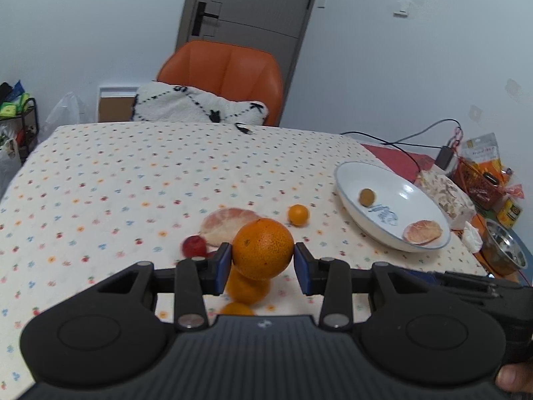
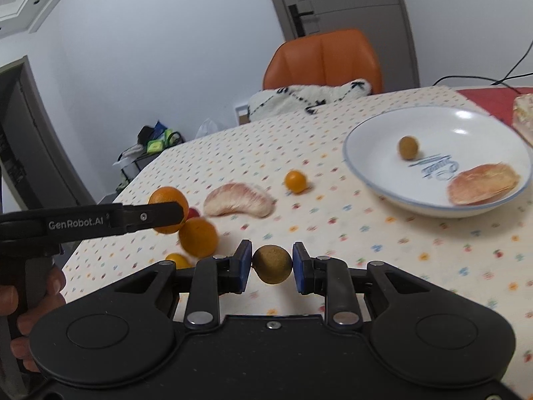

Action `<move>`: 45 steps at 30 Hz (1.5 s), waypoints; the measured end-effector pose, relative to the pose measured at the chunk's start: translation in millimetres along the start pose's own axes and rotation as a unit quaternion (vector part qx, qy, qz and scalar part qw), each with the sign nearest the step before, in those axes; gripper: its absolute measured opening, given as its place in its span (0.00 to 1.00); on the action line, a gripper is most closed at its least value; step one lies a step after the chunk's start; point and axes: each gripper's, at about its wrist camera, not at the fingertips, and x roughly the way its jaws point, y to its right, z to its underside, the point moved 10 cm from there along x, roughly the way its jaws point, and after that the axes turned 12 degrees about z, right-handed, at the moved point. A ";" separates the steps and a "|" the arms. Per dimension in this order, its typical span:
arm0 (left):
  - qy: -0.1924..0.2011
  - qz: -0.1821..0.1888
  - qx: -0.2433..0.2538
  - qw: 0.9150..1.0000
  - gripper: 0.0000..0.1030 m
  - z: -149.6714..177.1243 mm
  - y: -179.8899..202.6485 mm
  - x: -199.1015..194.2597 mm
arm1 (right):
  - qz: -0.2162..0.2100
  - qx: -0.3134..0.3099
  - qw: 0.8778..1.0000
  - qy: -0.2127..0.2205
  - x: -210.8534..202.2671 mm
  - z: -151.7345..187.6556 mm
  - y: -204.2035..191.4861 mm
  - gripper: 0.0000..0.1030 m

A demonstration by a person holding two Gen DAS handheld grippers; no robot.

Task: Organize fruits
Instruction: 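Grasp the large orange with the left gripper while the right gripper grasps a brown kiwi, then carry the orange and kiwi into the white bowl and open both grippers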

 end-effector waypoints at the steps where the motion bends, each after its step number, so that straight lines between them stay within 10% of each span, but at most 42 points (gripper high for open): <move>1: -0.001 0.006 -0.001 1.000 0.38 -0.3 3.4 1.5 | 0.003 0.002 1.000 0.003 -1.0 -2.3 4.0 0.24; 39: -0.009 0.060 0.054 0.997 0.38 -30.2 88.3 69.5 | 0.077 0.052 0.994 0.052 5.6 -39.8 99.9 0.24; 45: -0.012 0.064 0.061 0.996 0.38 -33.2 95.5 78.4 | 0.078 0.056 0.994 0.056 6.2 -40.0 102.8 0.41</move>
